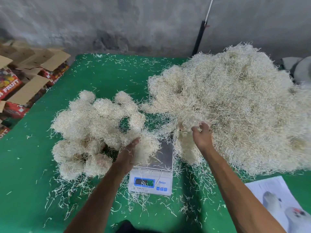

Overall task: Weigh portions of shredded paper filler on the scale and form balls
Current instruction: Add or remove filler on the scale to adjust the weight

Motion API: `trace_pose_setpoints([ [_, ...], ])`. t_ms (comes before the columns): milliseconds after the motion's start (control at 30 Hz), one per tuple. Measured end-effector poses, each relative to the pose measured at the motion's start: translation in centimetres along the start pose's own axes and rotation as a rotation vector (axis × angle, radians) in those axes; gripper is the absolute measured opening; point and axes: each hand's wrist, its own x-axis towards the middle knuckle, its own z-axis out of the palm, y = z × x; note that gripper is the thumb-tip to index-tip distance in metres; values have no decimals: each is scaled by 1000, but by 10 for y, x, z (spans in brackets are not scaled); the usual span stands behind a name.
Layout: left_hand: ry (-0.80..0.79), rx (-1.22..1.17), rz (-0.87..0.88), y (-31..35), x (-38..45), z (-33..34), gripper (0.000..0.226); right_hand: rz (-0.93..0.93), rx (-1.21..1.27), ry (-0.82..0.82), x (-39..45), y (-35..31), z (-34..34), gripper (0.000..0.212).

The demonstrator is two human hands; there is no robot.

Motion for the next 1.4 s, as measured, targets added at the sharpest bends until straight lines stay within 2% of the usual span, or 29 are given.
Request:
trace_pose_setpoints([
  [67, -76, 58, 22, -6, 3, 5, 58, 0, -43, 49, -9, 21, 5, 60],
  [167, -71, 505, 263, -14, -3, 8, 70, 11, 77, -6, -18, 42, 8, 53],
  [267, 135, 836, 477, -24, 5, -3, 94, -1, 172, -33, -26, 48, 11, 47],
  [333, 288, 945, 573, -29, 7, -9, 102, -9, 216, -27, -32, 47, 14, 43],
  [400, 340, 843, 710, -29, 6, -14, 100, -16, 233, -48, -38, 47, 17, 42],
  [500, 281, 695, 862, -27, 6, -22, 84, -10, 223, -142, -47, 45, 26, 52],
  [600, 198, 648, 854, -24, 6, -26, 72, -16, 232, -181, -52, 42, 34, 55],
  [867, 199, 653, 889, -29, -3, -28, 59, -5, 274, -228, -60, 35, 39, 46],
  [1167, 223, 641, 887, -28, -10, -32, 62, -16, 331, -248, -69, 33, 41, 38],
  [1400, 238, 655, 900, -23, -8, -29, 62, -10, 338, -238, -71, 34, 38, 44],
])
